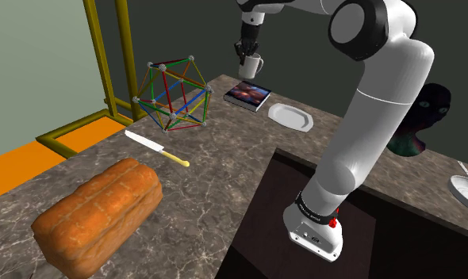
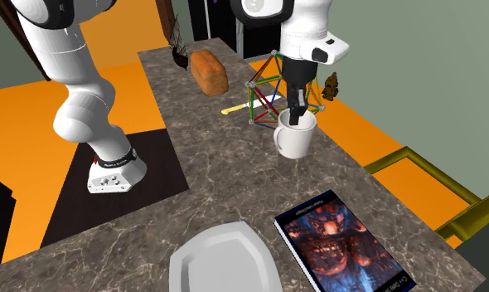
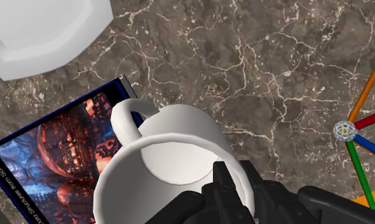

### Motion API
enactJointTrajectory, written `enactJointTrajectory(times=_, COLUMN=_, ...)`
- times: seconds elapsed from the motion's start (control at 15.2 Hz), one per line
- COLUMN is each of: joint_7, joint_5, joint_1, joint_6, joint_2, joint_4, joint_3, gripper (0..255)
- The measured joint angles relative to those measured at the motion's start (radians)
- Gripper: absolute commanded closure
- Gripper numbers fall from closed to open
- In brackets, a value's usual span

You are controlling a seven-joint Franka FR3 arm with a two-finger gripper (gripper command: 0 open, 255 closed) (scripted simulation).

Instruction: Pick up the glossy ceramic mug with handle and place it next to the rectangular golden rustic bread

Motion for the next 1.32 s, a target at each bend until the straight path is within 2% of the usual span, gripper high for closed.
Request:
enactJointTrajectory(times=0.66, joint_7=0.224, joint_5=-0.048, joint_1=0.121, joint_6=0.004, joint_2=-0.116, joint_4=-0.130, joint_3=0.096, gripper=255)
enactJointTrajectory(times=1.25, joint_7=0.435, joint_5=-0.063, joint_1=0.224, joint_6=-0.012, joint_2=-0.147, joint_4=-0.157, joint_3=0.200, gripper=255)
enactJointTrajectory(times=1.32, joint_7=0.436, joint_5=-0.064, joint_1=0.223, joint_6=-0.012, joint_2=-0.149, joint_4=-0.155, joint_3=0.199, gripper=0)
